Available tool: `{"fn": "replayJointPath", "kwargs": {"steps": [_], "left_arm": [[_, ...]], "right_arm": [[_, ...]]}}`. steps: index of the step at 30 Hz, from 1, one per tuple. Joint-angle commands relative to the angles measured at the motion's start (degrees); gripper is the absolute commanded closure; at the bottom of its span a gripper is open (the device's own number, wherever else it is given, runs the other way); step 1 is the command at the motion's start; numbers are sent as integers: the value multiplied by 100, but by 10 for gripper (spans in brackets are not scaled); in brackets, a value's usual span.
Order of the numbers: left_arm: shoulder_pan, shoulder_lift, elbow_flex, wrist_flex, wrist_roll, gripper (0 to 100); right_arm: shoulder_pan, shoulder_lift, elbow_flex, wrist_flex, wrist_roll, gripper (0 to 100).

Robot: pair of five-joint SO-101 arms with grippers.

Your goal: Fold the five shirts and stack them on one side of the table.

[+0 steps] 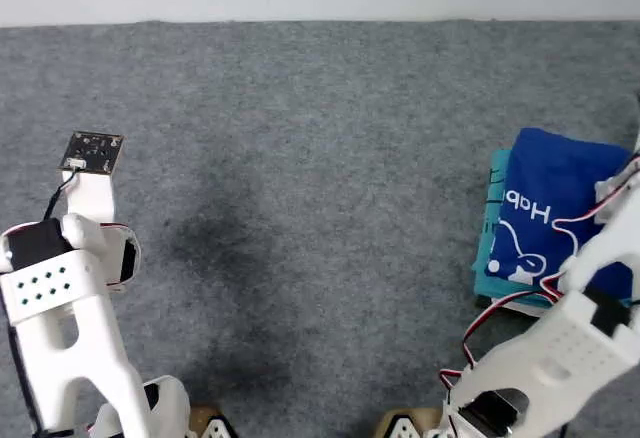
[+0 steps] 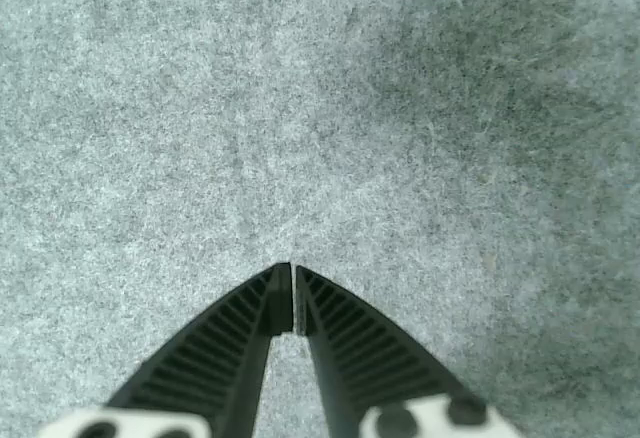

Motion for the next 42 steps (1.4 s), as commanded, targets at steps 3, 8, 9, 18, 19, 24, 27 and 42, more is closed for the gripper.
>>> {"fn": "replayJointPath", "kwargs": {"steps": [3, 8, 9, 18, 19, 24, 27, 42], "left_arm": [[-53, -185, -31, 35, -44, 985], [-53, -185, -48, 35, -44, 985], [-53, -185, -57, 35, -44, 985], [-53, -193, -66, 35, -44, 985], [-53, -193, -66, 35, -44, 985], [-44, -193, -66, 237, -35, 985], [-53, -193, -66, 237, -35, 985], [-18, -193, -1420, 809, 554, 985]], "right_arm": [[75, -620, -290, 497, 35, 987], [-101, -1763, -299, 1033, 35, 986], [-163, -1956, -299, 1182, 35, 984], [-215, -2264, -264, 2897, 35, 985], [-119, -2141, -264, 2949, 44, 985], [514, -1174, -264, 2536, 466, 987], [725, -532, -273, 2281, 888, 987], [13, -2018, -273, 2941, 905, 987]]}}
